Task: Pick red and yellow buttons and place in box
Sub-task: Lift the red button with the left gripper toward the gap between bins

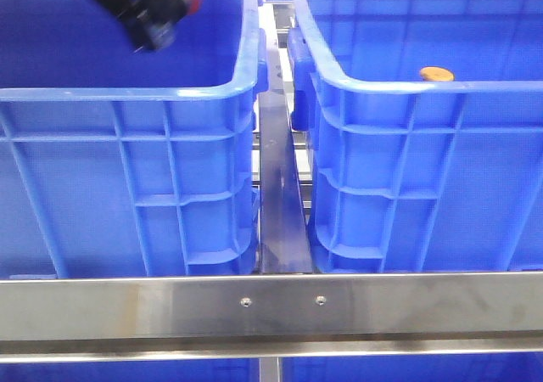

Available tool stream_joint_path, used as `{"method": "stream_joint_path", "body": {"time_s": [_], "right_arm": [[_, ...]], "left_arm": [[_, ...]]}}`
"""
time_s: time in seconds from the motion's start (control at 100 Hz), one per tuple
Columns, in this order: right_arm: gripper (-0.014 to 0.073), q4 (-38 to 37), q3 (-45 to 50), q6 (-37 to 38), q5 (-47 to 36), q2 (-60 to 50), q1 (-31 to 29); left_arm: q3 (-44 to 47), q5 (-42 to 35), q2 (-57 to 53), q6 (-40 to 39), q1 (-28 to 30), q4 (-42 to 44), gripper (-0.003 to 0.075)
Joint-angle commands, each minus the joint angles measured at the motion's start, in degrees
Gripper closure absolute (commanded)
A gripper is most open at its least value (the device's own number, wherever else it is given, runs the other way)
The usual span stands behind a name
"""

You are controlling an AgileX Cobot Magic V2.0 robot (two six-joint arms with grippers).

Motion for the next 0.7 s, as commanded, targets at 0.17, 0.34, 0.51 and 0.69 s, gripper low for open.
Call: {"method": "stream_joint_path", "body": {"time_s": [0.17,0.34,0.51,0.69], "right_arm": [[0.0654,2.1,-1.5,-0.2,1.0,-0.1,0.0],[0.0654,2.1,-1.5,-0.2,1.0,-0.1,0.0],[0.0654,2.1,-1.5,-0.2,1.1,-0.1,0.0],[0.0654,2.7,-1.5,-0.2,1.4,-0.1,0.0]], "left_arm": [[-1.8,1.7,-4.3,14.9,-0.4,-20.2,0.0532],[-1.8,7.5,-4.3,26.5,-0.4,-31.1,0.0532],[-1.8,12.0,-4.3,29.6,-0.4,-37.3,0.0532],[-1.8,16.3,-4.1,29.8,-0.4,-42.0,0.0532]]}}
